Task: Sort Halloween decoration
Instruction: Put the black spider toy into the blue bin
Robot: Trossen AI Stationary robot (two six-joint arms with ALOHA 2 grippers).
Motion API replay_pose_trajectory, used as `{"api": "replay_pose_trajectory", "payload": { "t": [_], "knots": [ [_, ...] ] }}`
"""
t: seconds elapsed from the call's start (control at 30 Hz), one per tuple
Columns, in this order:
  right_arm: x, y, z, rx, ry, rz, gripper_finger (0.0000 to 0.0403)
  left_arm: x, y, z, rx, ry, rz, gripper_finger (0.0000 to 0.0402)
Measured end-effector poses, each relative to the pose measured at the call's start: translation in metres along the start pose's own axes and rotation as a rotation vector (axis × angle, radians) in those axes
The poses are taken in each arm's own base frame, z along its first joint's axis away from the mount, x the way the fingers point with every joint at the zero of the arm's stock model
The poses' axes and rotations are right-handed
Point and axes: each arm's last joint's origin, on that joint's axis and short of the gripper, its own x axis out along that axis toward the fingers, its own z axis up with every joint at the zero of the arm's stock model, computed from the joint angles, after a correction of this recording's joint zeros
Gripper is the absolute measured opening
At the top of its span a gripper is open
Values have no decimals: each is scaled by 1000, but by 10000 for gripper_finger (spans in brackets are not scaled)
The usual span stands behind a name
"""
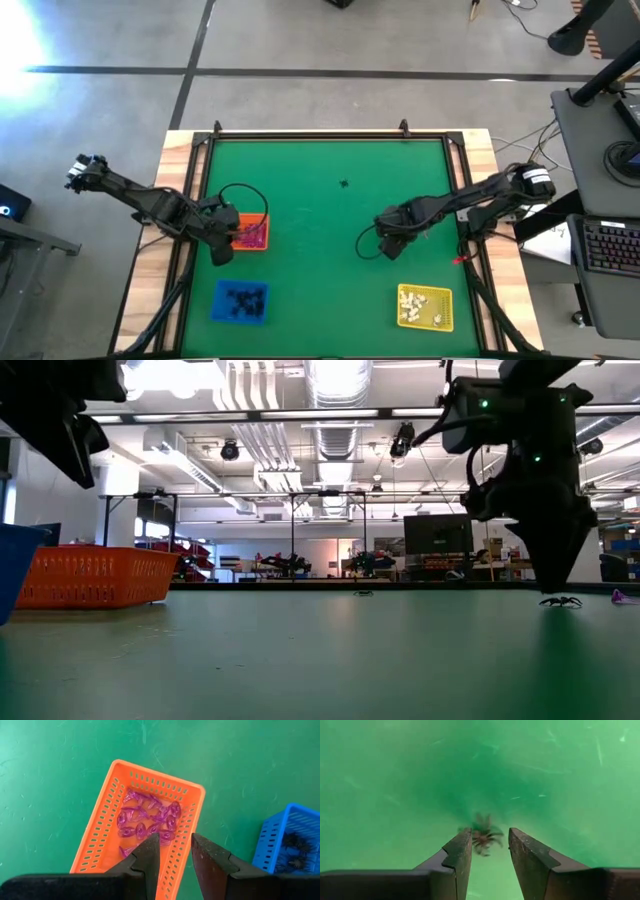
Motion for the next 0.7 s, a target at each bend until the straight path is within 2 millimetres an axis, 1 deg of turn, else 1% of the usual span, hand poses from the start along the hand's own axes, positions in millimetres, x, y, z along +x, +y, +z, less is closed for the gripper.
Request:
{"api": "replay_pose_trajectory", "payload": {
  "t": [0.13, 0.27, 0.47, 0.7],
  "knots": [
    [4, -6, 2, 14, 25, 9, 123, 0, 0, 0, 1, 3, 2, 94],
    [8, -6, 2, 12, 54, 65, 123, 0, 0, 0, 1, 3, 3, 94],
    [12, -6, 1, 58, 68, 99, 123, 0, 0, 0, 2, 4, 3, 94],
    [8, -3, 2, 69, 68, 122, 123, 0, 0, 0, 2, 4, 4, 94]
  ]
}}
